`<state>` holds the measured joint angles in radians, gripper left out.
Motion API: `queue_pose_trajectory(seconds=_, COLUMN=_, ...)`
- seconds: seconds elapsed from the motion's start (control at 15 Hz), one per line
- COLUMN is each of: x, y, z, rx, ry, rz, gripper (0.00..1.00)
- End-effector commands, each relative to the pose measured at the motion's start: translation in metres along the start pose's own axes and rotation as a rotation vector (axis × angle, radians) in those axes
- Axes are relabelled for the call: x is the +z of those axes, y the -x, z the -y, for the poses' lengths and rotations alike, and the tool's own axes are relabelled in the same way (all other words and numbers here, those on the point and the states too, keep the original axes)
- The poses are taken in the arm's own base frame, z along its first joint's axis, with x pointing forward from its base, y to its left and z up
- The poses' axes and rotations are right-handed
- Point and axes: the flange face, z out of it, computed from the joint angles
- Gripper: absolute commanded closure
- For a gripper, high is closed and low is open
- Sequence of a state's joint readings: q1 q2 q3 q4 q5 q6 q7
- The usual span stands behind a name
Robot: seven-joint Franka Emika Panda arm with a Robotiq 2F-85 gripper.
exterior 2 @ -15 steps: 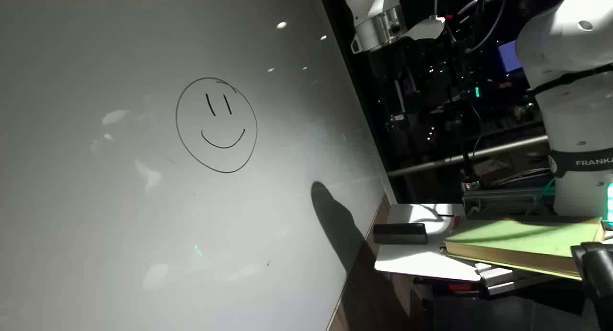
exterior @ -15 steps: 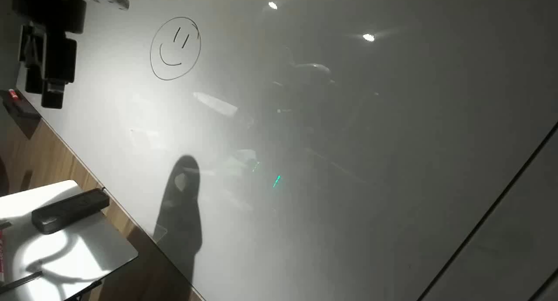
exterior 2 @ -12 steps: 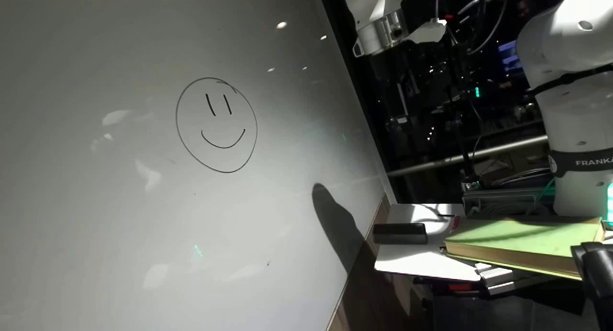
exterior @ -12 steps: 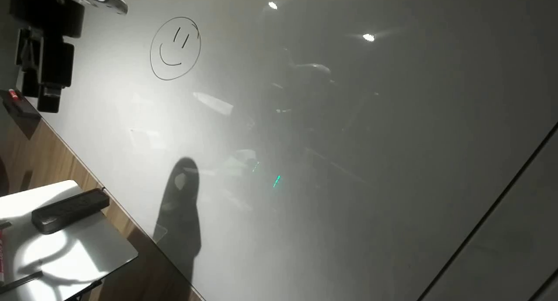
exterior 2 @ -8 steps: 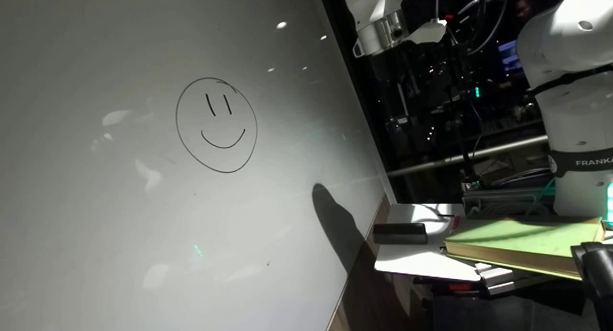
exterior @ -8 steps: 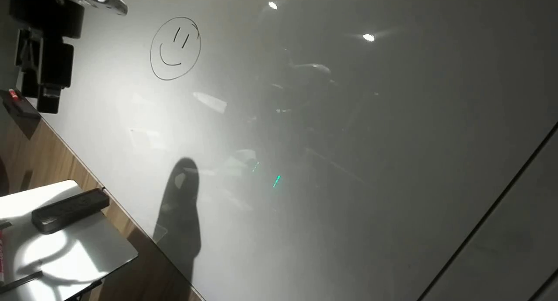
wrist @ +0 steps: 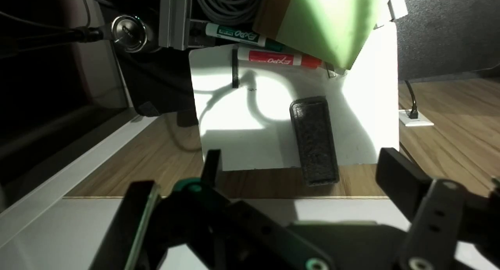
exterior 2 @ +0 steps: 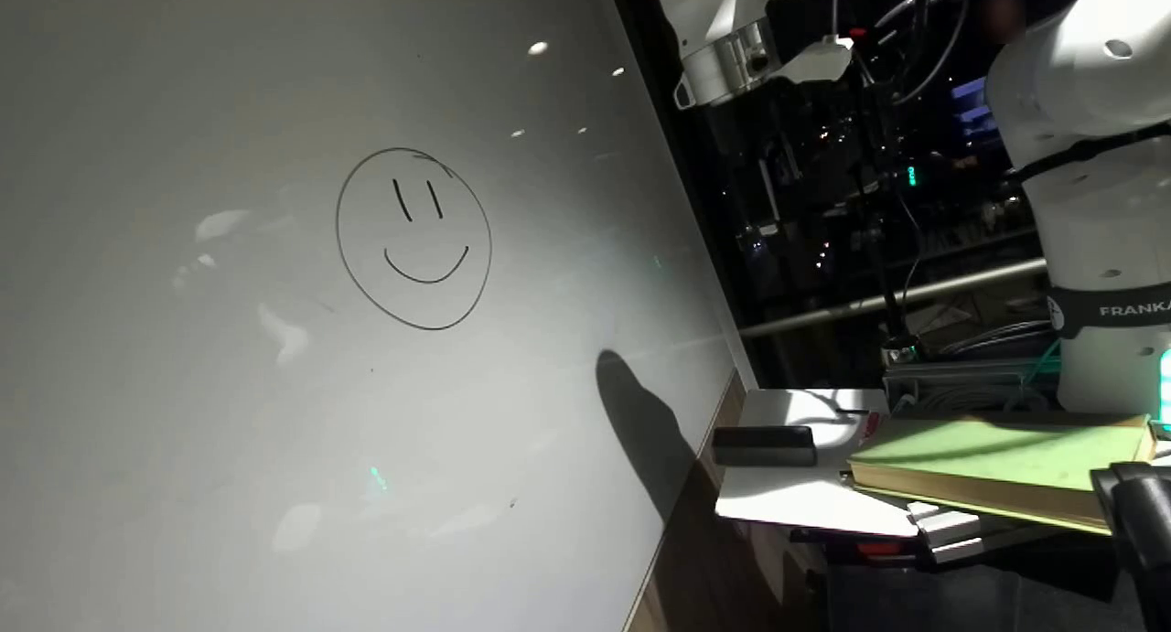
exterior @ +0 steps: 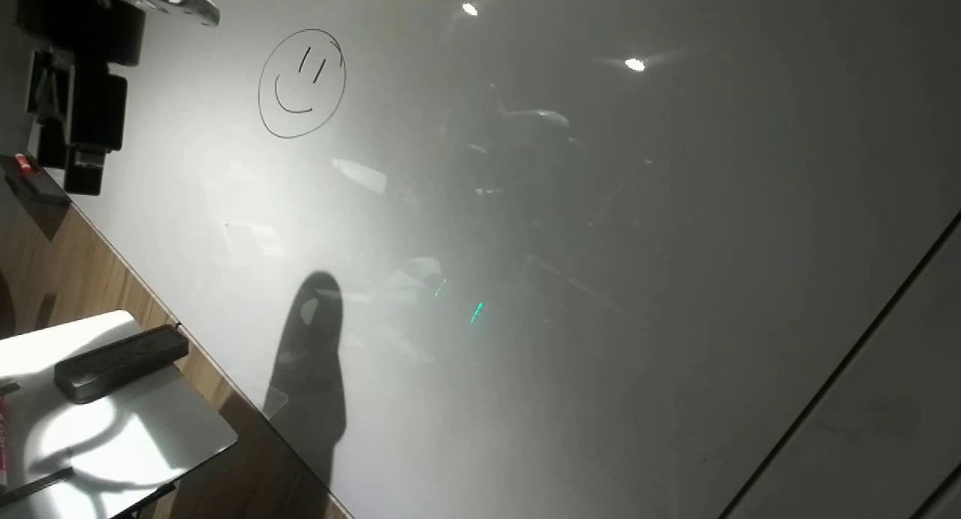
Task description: Erase the drawing on the white board
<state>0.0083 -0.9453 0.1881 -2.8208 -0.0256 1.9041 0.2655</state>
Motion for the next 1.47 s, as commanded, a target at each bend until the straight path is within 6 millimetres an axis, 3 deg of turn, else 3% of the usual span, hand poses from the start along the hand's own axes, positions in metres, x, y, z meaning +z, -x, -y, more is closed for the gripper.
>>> queue_pose_trajectory(seconds=0.0, x=-0.003, y=0.000, z=0.015, rx=-0.010, ry=-0.033, rz=-0.018, gripper=0.00)
queue_pose_trajectory(seconds=0.33, x=-0.020, y=-0.006, z=0.047, rx=-0.026, ry=-0.136, rz=-0.117, gripper=0.00)
queue_pose_trajectory(seconds=0.6, x=-0.009, y=-0.031, z=0.057, rx=-0.048, ry=-0.149, rz=-0.189, gripper=0.00)
queue_pose_trajectory(seconds=1.0, x=0.057, y=-0.065, z=0.068, rx=-0.074, ry=-0.125, rz=-0.134, gripper=0.00)
queue_pose_trajectory(seconds=1.4, x=0.134, y=-0.086, z=0.059, rx=-0.108, ry=-0.081, rz=-0.057, gripper=0.00)
